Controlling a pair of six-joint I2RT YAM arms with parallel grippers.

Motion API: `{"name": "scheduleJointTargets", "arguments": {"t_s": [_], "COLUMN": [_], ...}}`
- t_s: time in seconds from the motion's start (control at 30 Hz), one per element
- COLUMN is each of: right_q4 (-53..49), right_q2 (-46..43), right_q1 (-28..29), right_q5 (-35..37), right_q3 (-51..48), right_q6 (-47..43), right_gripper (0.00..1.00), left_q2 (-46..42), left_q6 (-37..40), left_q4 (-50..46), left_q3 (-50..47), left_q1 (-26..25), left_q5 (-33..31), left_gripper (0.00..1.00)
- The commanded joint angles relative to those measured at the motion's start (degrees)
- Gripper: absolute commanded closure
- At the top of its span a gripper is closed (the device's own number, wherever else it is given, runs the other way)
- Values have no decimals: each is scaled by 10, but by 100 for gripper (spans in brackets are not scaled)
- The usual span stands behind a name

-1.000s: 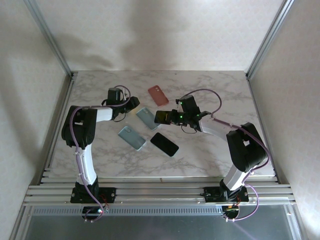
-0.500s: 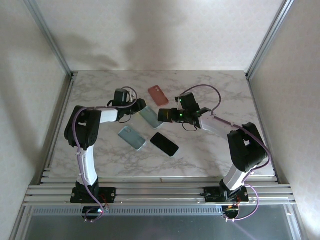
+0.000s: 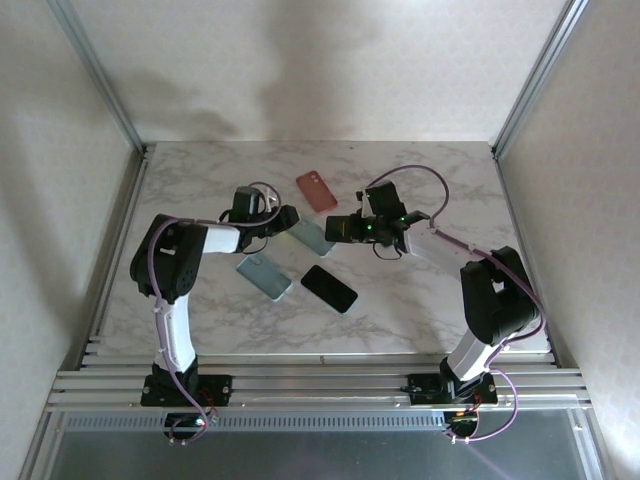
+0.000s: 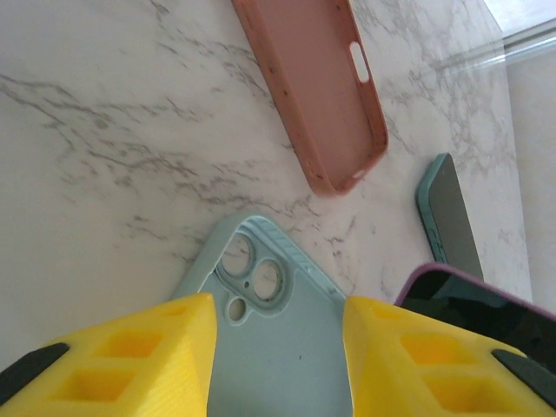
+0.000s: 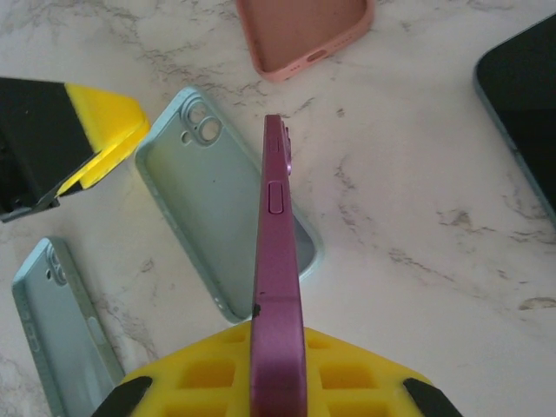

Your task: Put the phone into the phone case

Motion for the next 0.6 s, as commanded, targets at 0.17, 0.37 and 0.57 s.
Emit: {"name": "scheduleJointTargets", "arguments": {"t_s": [0.17,0.37,0.57], "right_q4": [-22,12,77], "right_q2": [-20,-48,-40], "right_q1": [-13,-20,-20], "right_q5": [3,-92,-162], "right_q3": [13,-1,-19], "right_q6": [-15,33,107], "right_gripper": [100,100,100], "left_q2": [-27,-57,-88], "left_q6": [-27,-5,-4], "left_q4": [-9,-44,-49], "left_q3": [-31,-33,-34], "left_q1": [-26,-26,-5], "left_q5": [27,28,21], "left_gripper": [57,58,57]}}
